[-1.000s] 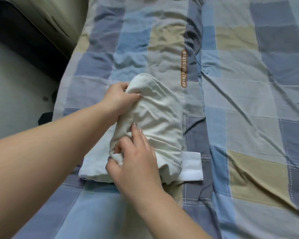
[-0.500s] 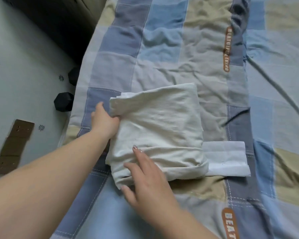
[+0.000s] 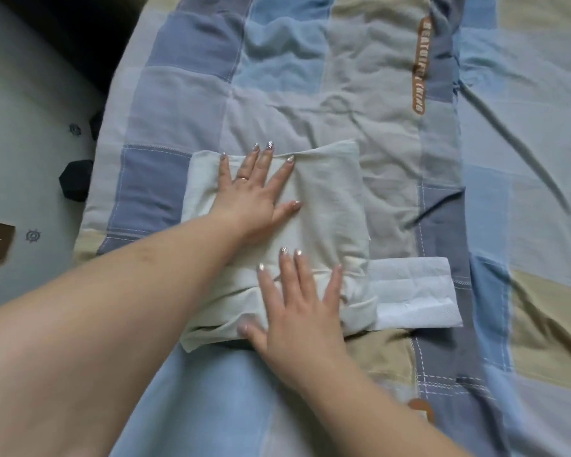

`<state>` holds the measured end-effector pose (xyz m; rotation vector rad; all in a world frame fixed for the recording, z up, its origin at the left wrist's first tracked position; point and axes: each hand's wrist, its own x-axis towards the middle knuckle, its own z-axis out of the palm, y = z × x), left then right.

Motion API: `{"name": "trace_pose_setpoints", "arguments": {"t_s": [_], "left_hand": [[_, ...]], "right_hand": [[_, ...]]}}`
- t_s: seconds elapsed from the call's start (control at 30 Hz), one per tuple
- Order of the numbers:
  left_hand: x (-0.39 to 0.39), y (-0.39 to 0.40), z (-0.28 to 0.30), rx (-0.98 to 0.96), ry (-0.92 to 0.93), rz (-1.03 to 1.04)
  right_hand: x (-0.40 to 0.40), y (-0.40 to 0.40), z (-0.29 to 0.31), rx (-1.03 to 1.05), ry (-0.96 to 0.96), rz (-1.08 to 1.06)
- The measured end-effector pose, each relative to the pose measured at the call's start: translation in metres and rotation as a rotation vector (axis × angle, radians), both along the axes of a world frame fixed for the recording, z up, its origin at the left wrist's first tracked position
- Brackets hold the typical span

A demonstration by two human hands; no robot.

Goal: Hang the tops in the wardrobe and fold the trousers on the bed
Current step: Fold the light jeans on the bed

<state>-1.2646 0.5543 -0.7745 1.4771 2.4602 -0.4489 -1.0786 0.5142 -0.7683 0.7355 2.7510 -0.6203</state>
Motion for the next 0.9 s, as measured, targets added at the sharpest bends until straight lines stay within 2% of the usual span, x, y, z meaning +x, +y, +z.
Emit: {"name": "trace_pose_setpoints", "arguments": {"t_s": [0.1, 0.17, 0.23, 0.3, 0.4, 0.47, 0.6, 0.73, 0.9], "left_hand": [[-0.011, 0.007, -0.011, -0.088, -0.054, 0.03], [-0.01, 0.01, -0.008, 0.018, -0.08, 0.055], [-0.002, 0.015, 0.001, 0.252, -0.13, 0.072], [0.011, 0.027, 0.013, 0.433, -0.21, 0.046], [0.03, 0.052, 0.023, 0.523, -0.336, 0.069], [0.038, 0.069, 0.025, 0.544, -0.354, 0.127], [0.046, 0.087, 0.022, 0.563, -0.297, 0.186], [0.054, 0.099, 0.022, 0.556, -0.263, 0.272], [0.055, 0.106, 0.022, 0.52, -0.259, 0.276]], "right_hand": [[0.023, -0.008, 0.006, -0.039, 0.075, 0.042], [0.043, 0.0, 0.01, -0.09, 0.315, 0.004], [0.072, 0.018, 0.013, -0.125, 0.514, -0.147], [0.099, 0.042, 0.013, -0.149, 0.493, -0.298], [0.118, 0.069, 0.009, -0.261, 0.317, -0.357], [0.121, 0.078, 0.005, -0.274, 0.277, -0.321], [0.112, 0.088, 0.001, -0.22, 0.344, -0.261], [0.107, 0.092, -0.002, -0.206, 0.358, -0.093], [0.118, 0.098, -0.004, -0.265, 0.358, -0.141]]}}
